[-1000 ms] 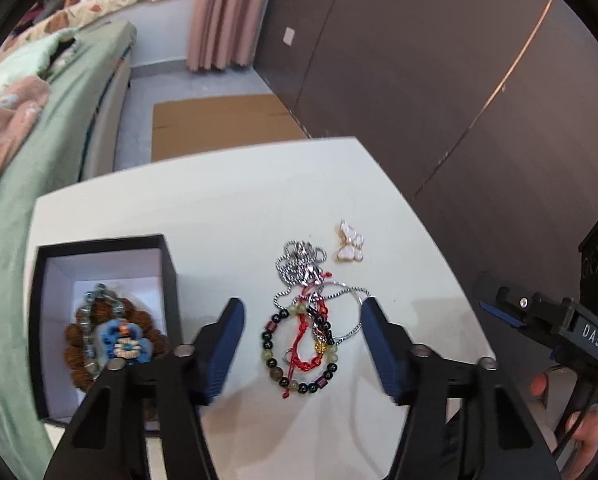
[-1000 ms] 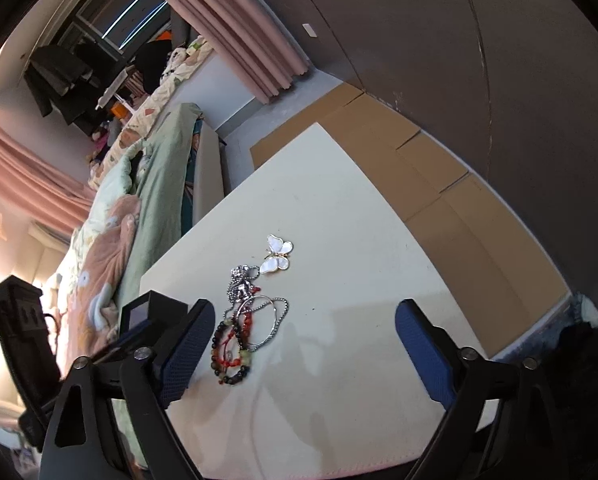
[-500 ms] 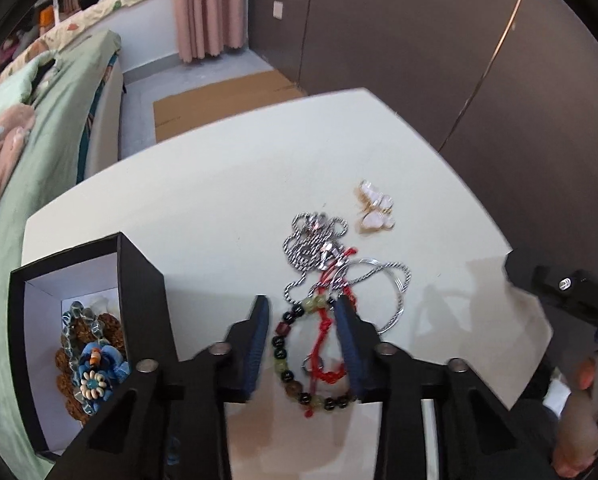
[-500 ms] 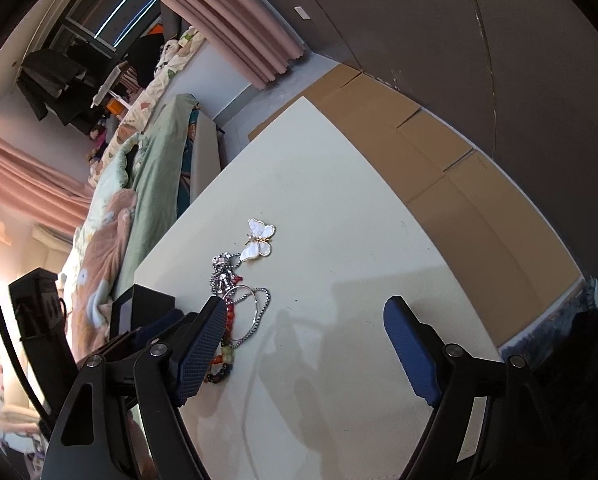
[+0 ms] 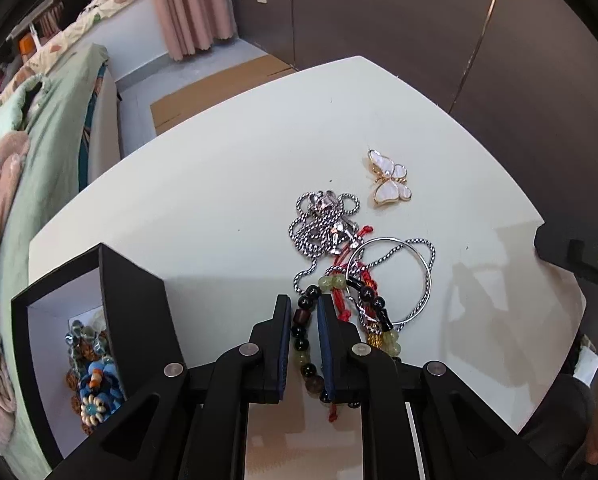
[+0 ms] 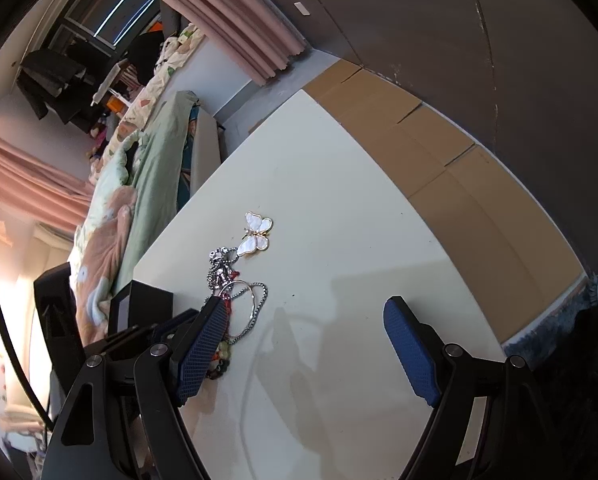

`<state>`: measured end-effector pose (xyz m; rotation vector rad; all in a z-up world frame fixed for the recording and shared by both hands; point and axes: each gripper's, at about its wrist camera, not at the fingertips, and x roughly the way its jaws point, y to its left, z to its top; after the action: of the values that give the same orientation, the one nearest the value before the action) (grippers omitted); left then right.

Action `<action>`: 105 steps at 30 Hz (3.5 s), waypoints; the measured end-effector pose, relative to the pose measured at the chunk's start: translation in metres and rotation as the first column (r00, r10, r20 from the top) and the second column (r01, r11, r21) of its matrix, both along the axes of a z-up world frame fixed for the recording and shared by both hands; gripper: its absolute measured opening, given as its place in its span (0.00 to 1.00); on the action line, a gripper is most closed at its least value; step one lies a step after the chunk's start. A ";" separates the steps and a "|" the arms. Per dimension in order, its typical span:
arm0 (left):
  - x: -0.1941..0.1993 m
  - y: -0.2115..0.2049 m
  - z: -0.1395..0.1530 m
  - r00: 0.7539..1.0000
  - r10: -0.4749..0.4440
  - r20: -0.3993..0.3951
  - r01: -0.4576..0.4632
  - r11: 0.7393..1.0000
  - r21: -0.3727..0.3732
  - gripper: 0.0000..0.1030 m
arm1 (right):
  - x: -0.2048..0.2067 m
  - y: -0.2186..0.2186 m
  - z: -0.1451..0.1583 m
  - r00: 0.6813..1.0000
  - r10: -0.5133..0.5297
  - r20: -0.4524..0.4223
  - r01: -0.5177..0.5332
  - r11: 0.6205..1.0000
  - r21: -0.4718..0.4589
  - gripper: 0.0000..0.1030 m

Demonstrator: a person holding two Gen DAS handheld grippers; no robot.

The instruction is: Organize jewelry

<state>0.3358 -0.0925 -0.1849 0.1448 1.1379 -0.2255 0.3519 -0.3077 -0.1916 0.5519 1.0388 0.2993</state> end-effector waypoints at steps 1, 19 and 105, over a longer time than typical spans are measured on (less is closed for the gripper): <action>0.001 0.001 0.000 1.000 -0.003 -0.001 0.003 1.000 -0.011 0.14 | 0.000 0.000 0.000 1.000 -0.001 -0.001 0.001 1.000 0.001 0.80; -0.019 0.028 0.069 0.994 0.046 0.102 -0.024 0.977 -0.212 0.07 | 0.012 0.037 0.005 0.994 0.096 -0.045 -0.095 0.995 0.021 0.51; -0.050 0.137 0.095 0.946 0.285 0.155 -0.225 0.920 -0.321 0.07 | 0.094 0.131 0.005 0.877 0.397 -0.272 -0.481 0.712 -0.511 0.64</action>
<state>0.2859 0.0449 -0.0902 -0.2473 0.8992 -0.1433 0.4463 -0.1770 -0.1868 -0.2377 1.3289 0.3533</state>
